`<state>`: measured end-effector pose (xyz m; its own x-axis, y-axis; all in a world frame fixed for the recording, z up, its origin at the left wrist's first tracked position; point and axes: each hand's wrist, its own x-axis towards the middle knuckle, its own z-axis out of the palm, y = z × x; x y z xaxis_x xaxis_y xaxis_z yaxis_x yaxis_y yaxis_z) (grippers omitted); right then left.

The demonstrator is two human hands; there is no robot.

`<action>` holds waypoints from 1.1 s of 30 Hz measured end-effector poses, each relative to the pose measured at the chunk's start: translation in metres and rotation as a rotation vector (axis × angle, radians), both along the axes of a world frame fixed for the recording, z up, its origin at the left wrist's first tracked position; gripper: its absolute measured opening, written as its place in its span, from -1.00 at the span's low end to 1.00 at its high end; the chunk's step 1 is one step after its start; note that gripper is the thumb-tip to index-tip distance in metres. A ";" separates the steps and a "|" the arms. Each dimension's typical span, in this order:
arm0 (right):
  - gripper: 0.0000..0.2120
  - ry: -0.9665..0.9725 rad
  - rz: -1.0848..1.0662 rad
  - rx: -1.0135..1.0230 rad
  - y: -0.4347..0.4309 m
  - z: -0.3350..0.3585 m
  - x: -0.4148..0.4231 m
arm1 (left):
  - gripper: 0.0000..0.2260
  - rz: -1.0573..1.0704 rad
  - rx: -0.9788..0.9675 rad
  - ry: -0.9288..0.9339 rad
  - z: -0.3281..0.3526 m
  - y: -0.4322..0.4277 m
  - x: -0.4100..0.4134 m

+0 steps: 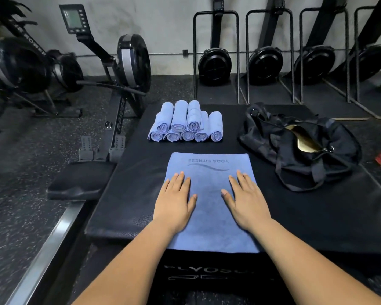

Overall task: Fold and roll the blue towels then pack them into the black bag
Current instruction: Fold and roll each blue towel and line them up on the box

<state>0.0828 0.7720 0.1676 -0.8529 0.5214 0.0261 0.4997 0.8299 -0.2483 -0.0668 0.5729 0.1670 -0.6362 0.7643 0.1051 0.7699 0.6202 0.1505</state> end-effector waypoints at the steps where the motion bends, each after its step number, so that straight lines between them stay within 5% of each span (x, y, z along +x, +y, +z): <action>1: -0.24 0.027 0.007 0.007 -0.001 -0.001 0.007 | -0.39 -0.024 0.051 0.030 0.000 -0.004 0.003; 9: -0.35 0.061 -0.030 0.117 0.045 -0.006 0.079 | -0.26 -0.117 -0.116 -0.066 0.002 -0.026 0.011; 16: -0.87 0.392 -0.080 -0.124 0.017 -0.007 0.123 | -0.27 -0.177 -0.128 -0.058 -0.006 -0.013 0.053; 21: -0.84 0.439 -0.073 -0.192 -0.009 -0.008 0.140 | -0.31 -0.166 -0.126 -0.038 -0.006 -0.013 0.055; 27: -0.48 0.357 0.001 -0.206 -0.025 -0.009 0.155 | -0.31 -0.165 -0.135 -0.046 -0.006 -0.012 0.054; 33: -0.74 0.535 -0.017 -0.193 -0.030 -0.010 0.169 | -0.31 -0.168 -0.131 -0.064 -0.007 -0.013 0.054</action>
<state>0.2515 0.7418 0.1577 -0.7385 0.5733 0.3549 0.2758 0.7371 -0.6169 -0.0123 0.5596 0.1604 -0.5010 0.8646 -0.0386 0.8555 0.5015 0.1291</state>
